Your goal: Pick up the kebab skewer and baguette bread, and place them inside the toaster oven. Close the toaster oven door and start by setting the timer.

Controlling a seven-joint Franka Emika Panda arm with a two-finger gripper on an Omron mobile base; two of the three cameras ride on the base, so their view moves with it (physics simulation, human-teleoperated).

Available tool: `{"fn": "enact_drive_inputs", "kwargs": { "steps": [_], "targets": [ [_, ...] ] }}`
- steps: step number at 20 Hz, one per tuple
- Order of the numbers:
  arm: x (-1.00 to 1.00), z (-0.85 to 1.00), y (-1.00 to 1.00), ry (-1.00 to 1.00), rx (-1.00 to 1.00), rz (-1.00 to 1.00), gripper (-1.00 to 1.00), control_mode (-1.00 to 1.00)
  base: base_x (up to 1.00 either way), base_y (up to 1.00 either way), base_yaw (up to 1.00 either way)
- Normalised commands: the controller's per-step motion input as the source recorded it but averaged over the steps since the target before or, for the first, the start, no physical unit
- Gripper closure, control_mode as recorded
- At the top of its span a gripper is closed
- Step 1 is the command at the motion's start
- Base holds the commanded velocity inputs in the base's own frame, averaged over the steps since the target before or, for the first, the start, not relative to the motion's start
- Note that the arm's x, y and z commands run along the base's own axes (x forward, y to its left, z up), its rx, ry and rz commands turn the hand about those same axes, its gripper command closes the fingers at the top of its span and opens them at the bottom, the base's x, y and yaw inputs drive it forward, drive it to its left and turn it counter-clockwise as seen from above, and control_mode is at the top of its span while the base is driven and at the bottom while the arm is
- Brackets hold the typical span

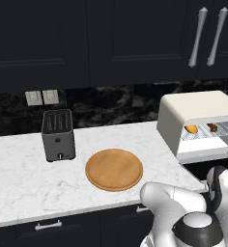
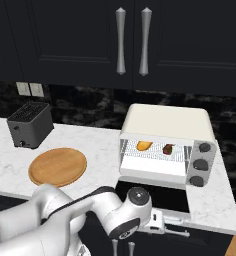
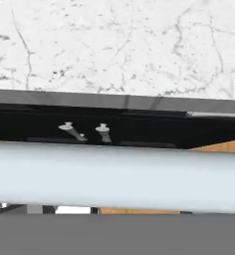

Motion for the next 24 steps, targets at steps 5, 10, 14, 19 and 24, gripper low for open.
{"fn": "enact_drive_inputs", "kwargs": {
  "steps": [5, 10, 14, 19, 24],
  "targets": [
    [0.84, 0.54, 0.15, -0.1, 0.0, 0.0, -1.0, -1.0, 0.0, 0.0, 0.0],
    [0.98, 0.79, 0.14, -0.03, 0.0, 0.0, -1.0, -1.0, 0.0, 0.0, 0.0],
    [1.0, 0.6, 0.2, 0.0, 0.0, 0.0, -1.0, -1.0, 0.0, 0.0, 0.0],
    [1.0, 0.42, 0.39, 0.0, 0.0, 0.01, -1.0, -1.0, 0.0, 0.0, 0.0],
    [1.0, 0.19, 0.29, 0.02, 0.0, 0.06, -1.0, -1.0, 0.0, 0.0, 0.0]
  ]
}}
